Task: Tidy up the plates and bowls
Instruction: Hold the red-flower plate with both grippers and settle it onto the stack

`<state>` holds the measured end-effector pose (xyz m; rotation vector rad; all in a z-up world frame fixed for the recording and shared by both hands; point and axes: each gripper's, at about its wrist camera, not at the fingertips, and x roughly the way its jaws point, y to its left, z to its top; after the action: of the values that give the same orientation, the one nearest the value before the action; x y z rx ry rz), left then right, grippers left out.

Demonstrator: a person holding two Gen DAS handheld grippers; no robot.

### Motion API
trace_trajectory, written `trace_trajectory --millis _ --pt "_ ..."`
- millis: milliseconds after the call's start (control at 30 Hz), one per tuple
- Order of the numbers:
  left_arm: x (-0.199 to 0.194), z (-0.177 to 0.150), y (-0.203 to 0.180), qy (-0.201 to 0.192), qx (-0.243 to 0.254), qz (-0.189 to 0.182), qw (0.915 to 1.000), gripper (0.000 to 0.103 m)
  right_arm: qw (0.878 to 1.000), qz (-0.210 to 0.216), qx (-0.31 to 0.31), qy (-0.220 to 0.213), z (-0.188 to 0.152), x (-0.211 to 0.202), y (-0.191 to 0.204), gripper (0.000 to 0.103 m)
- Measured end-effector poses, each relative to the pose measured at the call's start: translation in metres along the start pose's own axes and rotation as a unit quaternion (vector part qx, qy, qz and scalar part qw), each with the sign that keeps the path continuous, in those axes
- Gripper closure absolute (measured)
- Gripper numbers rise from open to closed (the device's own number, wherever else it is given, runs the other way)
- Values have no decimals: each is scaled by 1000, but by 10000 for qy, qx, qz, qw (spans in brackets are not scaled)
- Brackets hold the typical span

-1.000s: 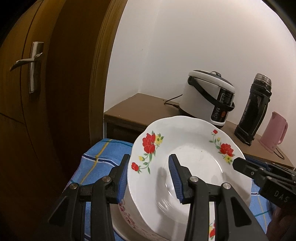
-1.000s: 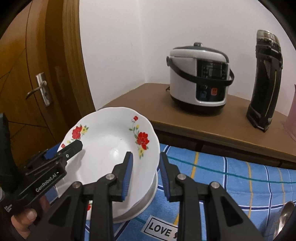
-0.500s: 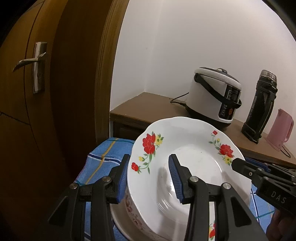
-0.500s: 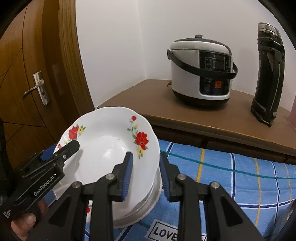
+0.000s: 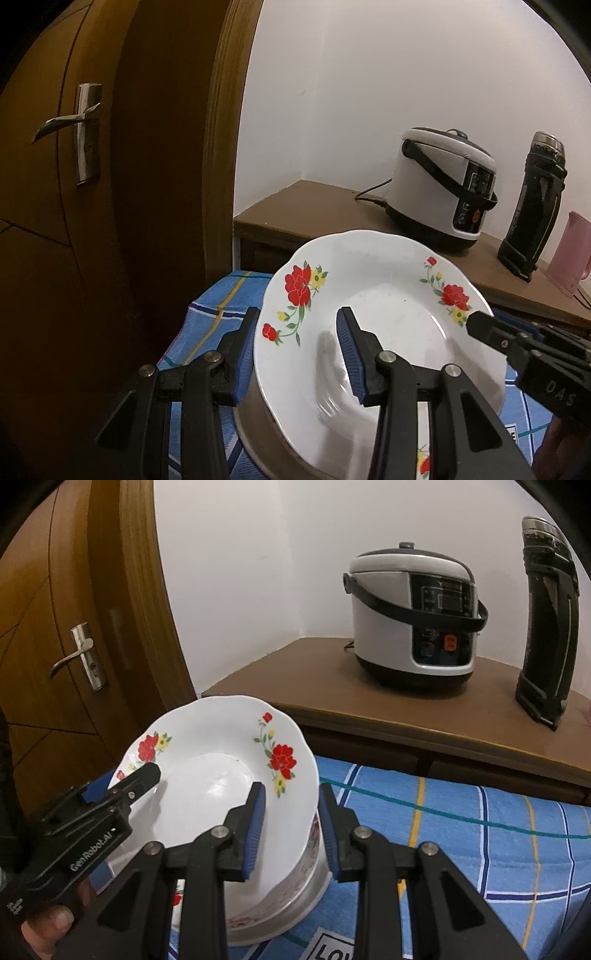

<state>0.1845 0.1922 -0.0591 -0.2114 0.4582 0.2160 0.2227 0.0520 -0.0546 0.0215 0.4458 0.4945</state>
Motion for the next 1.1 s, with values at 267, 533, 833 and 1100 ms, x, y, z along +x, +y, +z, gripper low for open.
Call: trace_trajectory --millis 267,533,833,1100 --pt "7 -3 -1 153 58 56 9998 58 9999 80 66 31 -1 1 -2 73" --pt "10 -4 -1 242 97 95 9996 58 9997 127 158 131 -2 7 -5 73" --pt "13 -6 -3 294 162 101 9994 58 9994 113 207 258 -3 14 -7 73" --pt "14 -7 -3 315 210 92 9992 58 9991 94 231 335 -5 18 -8 73"
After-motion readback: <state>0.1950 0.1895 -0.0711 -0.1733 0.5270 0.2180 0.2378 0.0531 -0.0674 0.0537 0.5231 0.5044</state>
